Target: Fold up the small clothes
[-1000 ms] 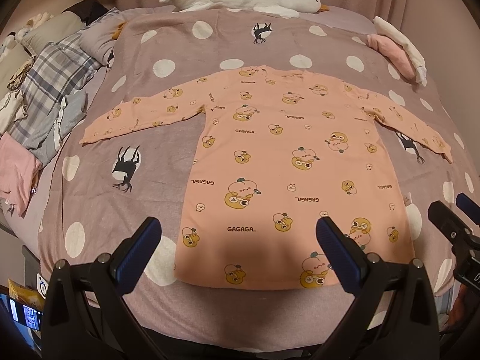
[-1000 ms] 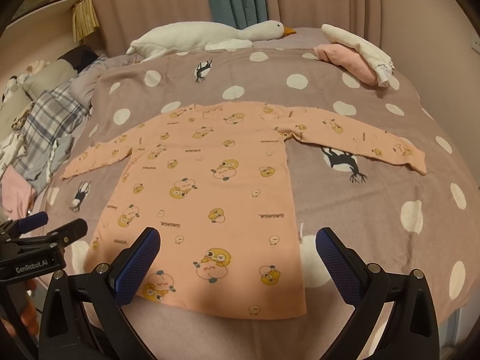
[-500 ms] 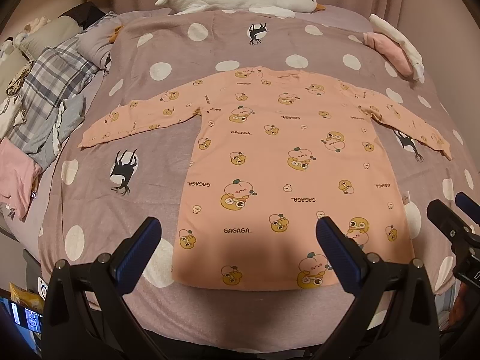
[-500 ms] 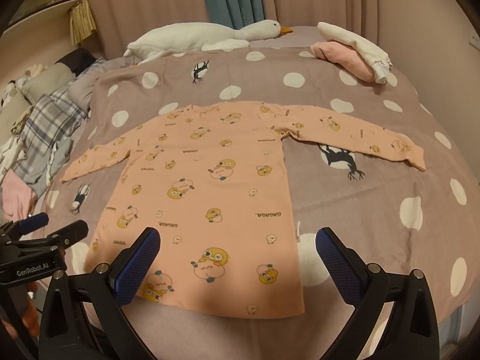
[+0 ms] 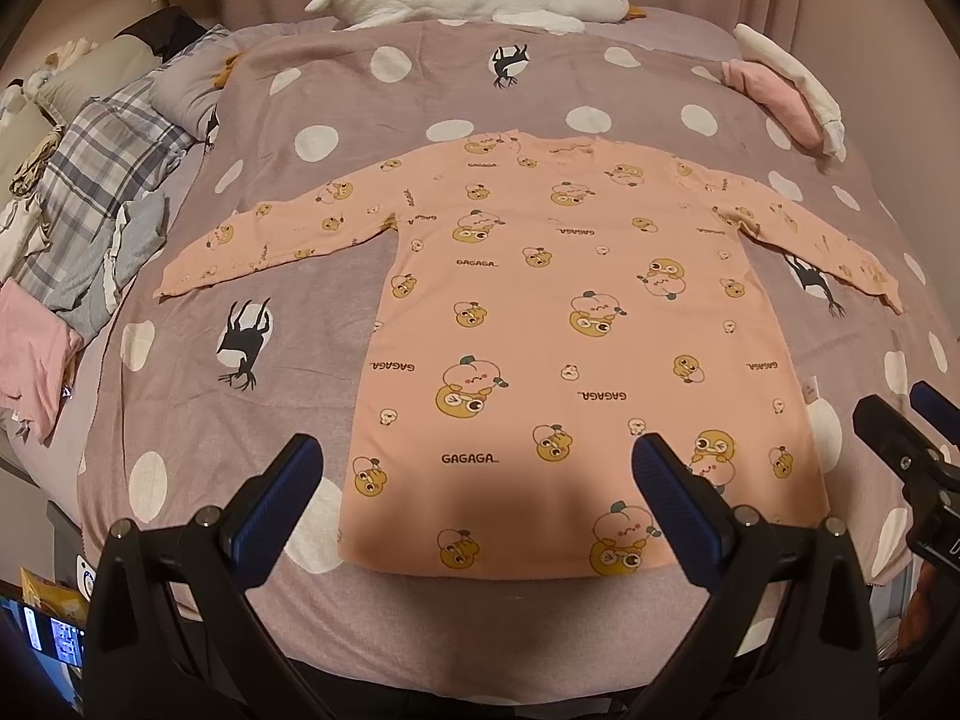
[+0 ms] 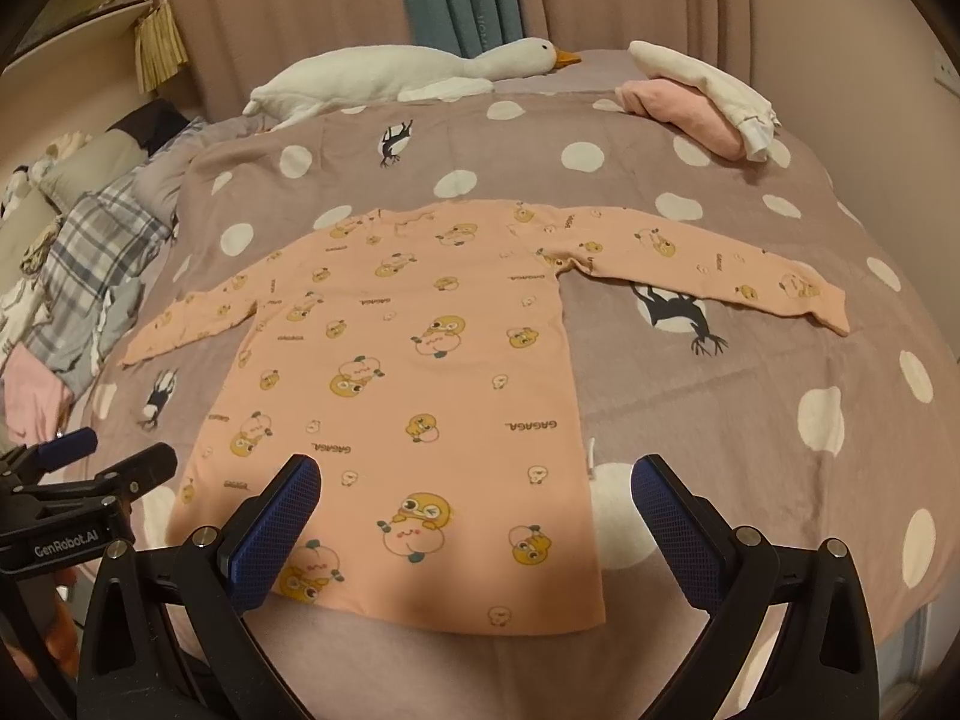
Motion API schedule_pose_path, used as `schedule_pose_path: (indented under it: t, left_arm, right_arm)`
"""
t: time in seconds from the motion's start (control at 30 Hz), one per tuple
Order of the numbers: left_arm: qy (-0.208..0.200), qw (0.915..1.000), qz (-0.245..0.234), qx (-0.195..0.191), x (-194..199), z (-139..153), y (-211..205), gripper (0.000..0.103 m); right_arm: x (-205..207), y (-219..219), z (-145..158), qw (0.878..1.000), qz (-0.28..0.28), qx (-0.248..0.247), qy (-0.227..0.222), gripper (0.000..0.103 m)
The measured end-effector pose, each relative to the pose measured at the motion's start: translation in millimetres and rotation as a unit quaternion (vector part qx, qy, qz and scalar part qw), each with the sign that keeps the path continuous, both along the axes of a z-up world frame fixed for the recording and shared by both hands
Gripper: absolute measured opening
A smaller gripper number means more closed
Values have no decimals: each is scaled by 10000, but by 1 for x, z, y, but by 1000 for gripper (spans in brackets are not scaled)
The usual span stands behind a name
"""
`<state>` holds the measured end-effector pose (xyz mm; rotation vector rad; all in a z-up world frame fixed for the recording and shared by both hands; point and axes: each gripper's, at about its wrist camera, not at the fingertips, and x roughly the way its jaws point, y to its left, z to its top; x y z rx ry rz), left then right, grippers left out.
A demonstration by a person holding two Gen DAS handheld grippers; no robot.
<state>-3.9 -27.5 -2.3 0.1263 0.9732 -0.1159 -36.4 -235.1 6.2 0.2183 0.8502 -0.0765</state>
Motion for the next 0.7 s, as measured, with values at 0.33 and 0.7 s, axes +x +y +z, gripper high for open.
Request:
schedule_pose_path:
  t: [0.33, 0.7]
  left_arm:
    - [-21, 10000, -38, 18, -2, -1, -3, 103]
    - [15, 10000, -49, 9, -2, -3, -3, 103]
  right_arm:
    - [0, 0, -2, 10000, -7, 3, 18, 102]
    - [0, 2, -4, 10000, 9, 16, 28, 102]
